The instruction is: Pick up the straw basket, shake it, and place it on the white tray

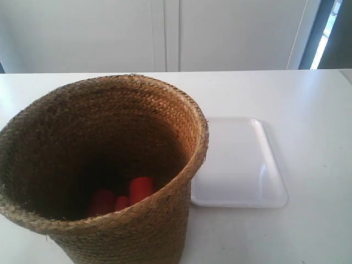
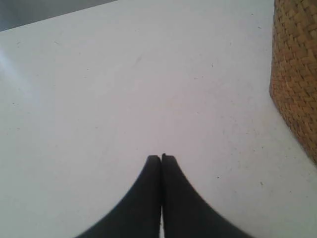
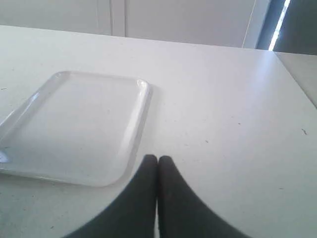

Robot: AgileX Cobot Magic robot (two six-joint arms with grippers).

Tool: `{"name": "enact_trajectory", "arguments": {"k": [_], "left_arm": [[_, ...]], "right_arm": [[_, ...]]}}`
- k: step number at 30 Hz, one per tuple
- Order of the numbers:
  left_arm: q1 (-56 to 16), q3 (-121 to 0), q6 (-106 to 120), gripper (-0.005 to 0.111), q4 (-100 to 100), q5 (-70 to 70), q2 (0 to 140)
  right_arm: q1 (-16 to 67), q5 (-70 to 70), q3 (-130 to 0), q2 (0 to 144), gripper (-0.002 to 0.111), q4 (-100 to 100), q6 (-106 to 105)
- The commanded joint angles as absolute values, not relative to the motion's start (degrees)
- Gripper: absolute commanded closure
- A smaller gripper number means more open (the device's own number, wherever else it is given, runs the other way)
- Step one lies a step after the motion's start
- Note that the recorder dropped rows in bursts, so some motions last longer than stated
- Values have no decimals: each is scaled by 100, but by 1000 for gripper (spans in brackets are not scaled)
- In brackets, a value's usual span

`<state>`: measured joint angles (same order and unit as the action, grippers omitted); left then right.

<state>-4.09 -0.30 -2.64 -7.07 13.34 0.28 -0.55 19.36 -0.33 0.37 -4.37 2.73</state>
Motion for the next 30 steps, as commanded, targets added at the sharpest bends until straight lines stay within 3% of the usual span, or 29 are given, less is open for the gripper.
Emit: {"name": "enact_trajectory", "arguments": {"k": [1, 10, 21, 30], "left_arm": [[-407, 0, -242, 107, -723, 1328, 0], [-407, 0, -243, 107, -2132, 1328, 0], [-407, 0, -276, 107, -1799, -178, 0], [-407, 0, -276, 107, -1799, -309, 0]], "right_arm": [[-62, 1944, 0, 0, 108, -631, -297], [-62, 1973, 0, 0, 108, -1008, -1166], [-62, 1973, 0, 0, 108, -1008, -1166], [-62, 1879, 0, 0, 108, -1010, -1175]]}}
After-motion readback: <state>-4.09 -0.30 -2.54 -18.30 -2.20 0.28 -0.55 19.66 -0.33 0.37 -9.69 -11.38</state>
